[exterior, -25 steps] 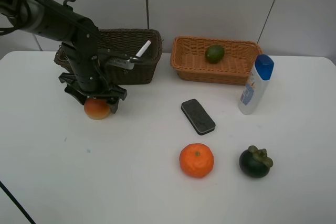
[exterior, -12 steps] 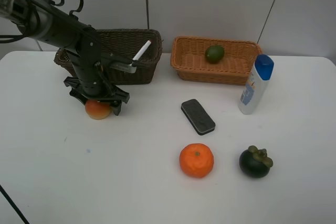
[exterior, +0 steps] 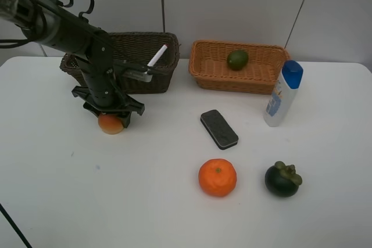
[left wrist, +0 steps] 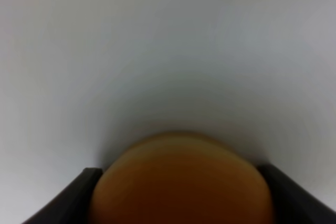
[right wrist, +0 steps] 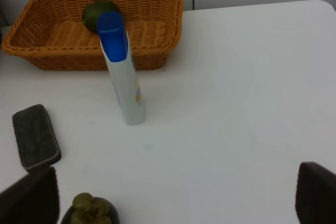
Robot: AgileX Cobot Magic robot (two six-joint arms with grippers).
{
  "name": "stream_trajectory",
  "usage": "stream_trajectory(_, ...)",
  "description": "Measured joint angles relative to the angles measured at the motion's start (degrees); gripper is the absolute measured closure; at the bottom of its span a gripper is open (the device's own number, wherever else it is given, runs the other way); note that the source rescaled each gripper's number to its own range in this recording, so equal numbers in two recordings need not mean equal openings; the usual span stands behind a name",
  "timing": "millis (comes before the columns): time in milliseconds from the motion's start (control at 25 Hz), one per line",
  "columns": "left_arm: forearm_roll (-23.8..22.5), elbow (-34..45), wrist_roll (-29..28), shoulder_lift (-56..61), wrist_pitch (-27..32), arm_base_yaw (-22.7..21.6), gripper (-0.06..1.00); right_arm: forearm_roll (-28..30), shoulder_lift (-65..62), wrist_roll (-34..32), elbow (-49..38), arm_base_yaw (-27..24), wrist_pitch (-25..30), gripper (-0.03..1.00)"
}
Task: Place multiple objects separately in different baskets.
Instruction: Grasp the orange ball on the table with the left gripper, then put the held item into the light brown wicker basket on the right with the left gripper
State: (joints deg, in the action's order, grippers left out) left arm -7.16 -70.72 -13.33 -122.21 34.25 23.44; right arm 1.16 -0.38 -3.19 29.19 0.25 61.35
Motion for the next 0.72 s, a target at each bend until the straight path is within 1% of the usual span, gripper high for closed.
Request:
stream_trajectory(240, -0.4, -1.1, 0.7, 0.0, 5.7, -0.1, 0.30, 0.0, 0.0, 0.0, 0.0, 0.0, 0.0, -0.03)
stream_trajectory(320, 0.4, -1.7, 1.2, 0.6, 7.2, -0.1, 0.30, 0.0, 0.0, 0.0, 0.0, 0.0, 0.0, -0.03)
stream_trajectory(400, 2.7, -3.6, 2.4, 2.7, 7.9, -0.1, 0.30, 0.0, 0.0, 0.0, 0.0, 0.0, 0.0, -0.03)
stream_trajectory(480, 7.2, -7.1, 4.0, 4.9, 8.5, -0.1, 0.30, 0.0, 0.0, 0.0, 0.0, 0.0, 0.0, -0.03)
stream_trajectory(600, 13.7, -14.6, 5.8, 6.1, 8.3, 0.2, 0.30, 0.0, 0.0, 0.0, 0.0, 0.0, 0.0, -0.03)
stream_trajectory(720, 17.7, -22.8, 7.2, 4.5, 6.3, 1.1, 0.30, 0.0, 0.0, 0.0, 0.0, 0.0, 0.0, -0.03)
